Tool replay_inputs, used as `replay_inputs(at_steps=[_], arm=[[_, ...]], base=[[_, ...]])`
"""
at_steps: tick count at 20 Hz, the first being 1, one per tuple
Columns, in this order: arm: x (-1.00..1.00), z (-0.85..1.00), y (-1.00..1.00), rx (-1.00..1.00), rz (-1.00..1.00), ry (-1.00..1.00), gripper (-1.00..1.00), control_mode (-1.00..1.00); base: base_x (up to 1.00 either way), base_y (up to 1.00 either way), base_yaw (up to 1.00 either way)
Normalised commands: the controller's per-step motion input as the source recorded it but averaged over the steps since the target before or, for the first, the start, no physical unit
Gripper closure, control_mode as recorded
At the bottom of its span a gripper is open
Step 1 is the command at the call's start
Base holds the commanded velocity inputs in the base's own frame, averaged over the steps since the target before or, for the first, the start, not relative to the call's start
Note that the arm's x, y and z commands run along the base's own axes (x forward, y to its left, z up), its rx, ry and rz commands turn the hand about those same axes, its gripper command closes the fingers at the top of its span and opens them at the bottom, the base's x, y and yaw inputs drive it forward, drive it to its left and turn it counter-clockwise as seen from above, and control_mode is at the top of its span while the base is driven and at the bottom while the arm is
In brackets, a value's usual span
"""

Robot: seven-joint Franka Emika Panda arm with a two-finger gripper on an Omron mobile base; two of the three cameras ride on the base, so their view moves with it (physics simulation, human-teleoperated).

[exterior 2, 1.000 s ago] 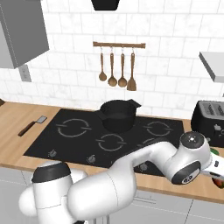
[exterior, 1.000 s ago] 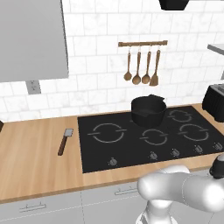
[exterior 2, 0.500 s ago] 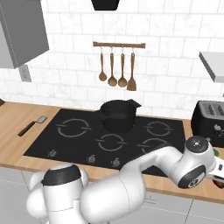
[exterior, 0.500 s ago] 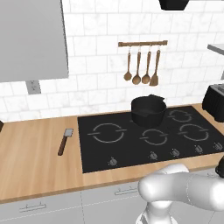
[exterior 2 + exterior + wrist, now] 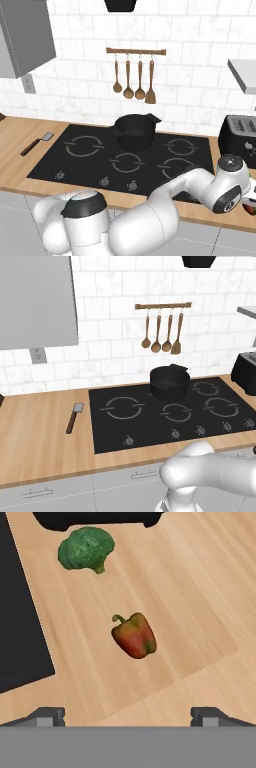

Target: Put the bell pepper and broccoli in the pot. Retrieve the spatula and lightly stir the vegetables in the pot.

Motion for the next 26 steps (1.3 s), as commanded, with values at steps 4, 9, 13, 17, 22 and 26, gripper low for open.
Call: replay_inputs(at_steps=[4,9,13,17,22,26], arm=[[0.14,-0.12,-0.02,0.00,0.01,0.00,-1.00,-1.00],[0.09,-0.14,-0.04,0.00,0.01,0.00,-1.00,-1.00],[0.07,-0.16,-0.15,0.00,0.01,0.00,-1.00,-1.00],[0.09,-0.04,-0.14,0.00,0.02,0.00,-1.00,-1.00],[0.15,0.00,-0.12,0.00,0.01,0.00,-1.00,-1.00],[0.14,0.00,-0.15,0.00,0.01,0.00,-1.00,-1.00]], base=[[0.00,0.00,0.00],[0.00,0.00,0.00],[0.00,0.00,0.00],[0.00,0.00,0.00],[0.00,0.00,0.00],[0.00,0.00,0.00]])
